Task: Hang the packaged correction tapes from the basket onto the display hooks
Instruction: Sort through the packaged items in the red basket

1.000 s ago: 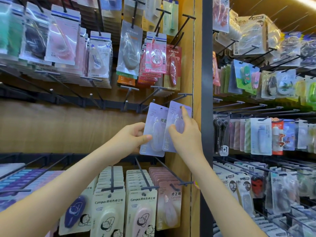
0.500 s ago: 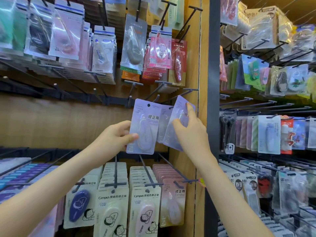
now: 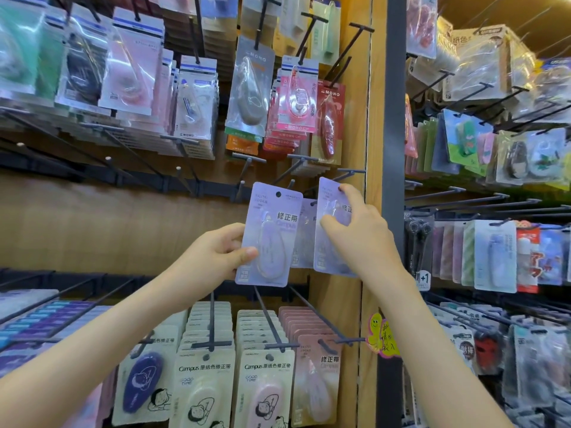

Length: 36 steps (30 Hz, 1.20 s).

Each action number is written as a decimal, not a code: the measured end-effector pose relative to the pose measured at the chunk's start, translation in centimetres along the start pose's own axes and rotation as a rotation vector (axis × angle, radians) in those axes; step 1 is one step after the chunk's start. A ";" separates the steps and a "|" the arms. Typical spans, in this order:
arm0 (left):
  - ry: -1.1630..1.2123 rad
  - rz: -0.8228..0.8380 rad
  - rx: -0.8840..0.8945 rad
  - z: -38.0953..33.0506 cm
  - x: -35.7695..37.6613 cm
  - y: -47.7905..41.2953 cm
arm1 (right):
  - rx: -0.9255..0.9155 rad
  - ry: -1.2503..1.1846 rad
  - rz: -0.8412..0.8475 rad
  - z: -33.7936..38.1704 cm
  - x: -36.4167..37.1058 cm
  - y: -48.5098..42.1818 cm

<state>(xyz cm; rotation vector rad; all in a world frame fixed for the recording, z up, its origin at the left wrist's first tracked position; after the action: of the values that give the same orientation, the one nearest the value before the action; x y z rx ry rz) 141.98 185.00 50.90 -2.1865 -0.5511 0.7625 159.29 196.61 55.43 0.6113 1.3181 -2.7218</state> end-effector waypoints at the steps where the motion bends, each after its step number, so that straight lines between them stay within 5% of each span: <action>1: -0.009 0.000 -0.001 0.1 0.0 -0.1 | -0.004 0.012 0.002 0.1 -0.2 0.0; 8: 0.034 -0.041 -0.051 1.0 0.0 -0.6 | -0.019 0.056 -0.043 0.2 0.0 0.2; 14: 0.126 -0.052 -0.094 1.9 0.0 -0.4 | -0.056 -0.140 -0.057 -0.7 0.8 1.1; 27: -0.001 0.005 -0.026 0.7 0.4 -0.9 | -0.133 -0.148 -0.007 -1.0 1.2 0.9; 36: -0.095 -0.034 -0.060 1.7 0.2 -0.7 | -0.121 0.305 0.110 -1.4 3.5 -0.4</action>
<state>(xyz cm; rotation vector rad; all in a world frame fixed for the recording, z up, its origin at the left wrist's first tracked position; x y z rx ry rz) 140.92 186.43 50.44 -2.1988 -0.6655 0.8451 156.49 198.38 53.63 1.0859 1.4463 -2.5128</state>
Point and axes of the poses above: each hand's wrist, its own y-axis away from the middle knuckle, its own x-axis out of the palm, z = x × y, the point moved 5 cm from there along -y, towards the middle knuckle, and after that the axes turned 7 degrees about x, right-handed, at the moved point
